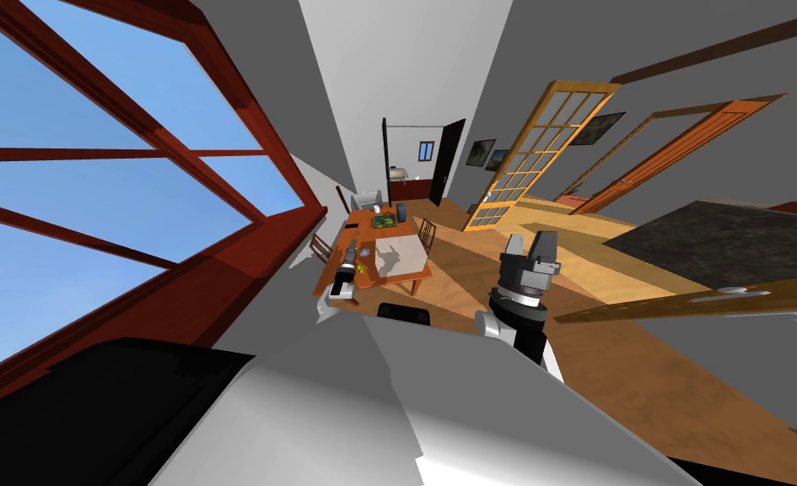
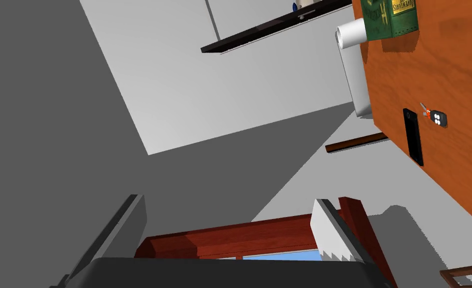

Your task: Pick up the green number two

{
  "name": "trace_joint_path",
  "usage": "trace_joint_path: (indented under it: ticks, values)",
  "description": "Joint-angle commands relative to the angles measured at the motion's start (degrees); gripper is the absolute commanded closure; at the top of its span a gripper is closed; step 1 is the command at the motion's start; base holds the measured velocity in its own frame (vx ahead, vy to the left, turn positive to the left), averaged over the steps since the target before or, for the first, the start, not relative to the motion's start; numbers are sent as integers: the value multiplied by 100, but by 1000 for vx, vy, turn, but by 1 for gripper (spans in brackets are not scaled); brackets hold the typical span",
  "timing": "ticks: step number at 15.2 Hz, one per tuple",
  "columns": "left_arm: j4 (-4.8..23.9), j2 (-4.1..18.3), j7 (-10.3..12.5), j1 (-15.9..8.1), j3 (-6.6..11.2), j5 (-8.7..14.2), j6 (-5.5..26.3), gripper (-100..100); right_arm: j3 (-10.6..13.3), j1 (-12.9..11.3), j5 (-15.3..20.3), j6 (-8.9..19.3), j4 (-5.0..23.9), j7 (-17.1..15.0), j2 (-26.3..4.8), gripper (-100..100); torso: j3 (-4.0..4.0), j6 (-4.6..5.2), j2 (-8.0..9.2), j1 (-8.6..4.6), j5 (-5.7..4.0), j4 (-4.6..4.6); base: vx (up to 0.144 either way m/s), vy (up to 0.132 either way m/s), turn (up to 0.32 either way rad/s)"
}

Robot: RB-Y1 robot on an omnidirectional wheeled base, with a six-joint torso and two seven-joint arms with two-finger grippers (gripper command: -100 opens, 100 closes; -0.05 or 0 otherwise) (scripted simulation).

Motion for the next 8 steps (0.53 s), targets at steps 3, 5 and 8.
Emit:
trace_joint_path:
  ticks: [3,5,8]
  values:
    - [480,13,-37,-116,69,-42,64,-100,0,0,0,0,0,0,0,0,0,-1,0,0,0,0,0,0,0]
    - [649,6,-65,-192,105,-69,104,-100,0,0,0,0,0,0,0,0,1,0,1,0,0,0,0,0,0]
    - [990,-1,-93,-268,141,-97,145,-100,0,0,0,0,0,0,0,0,0,0,0,0,0,0,0,0,0]
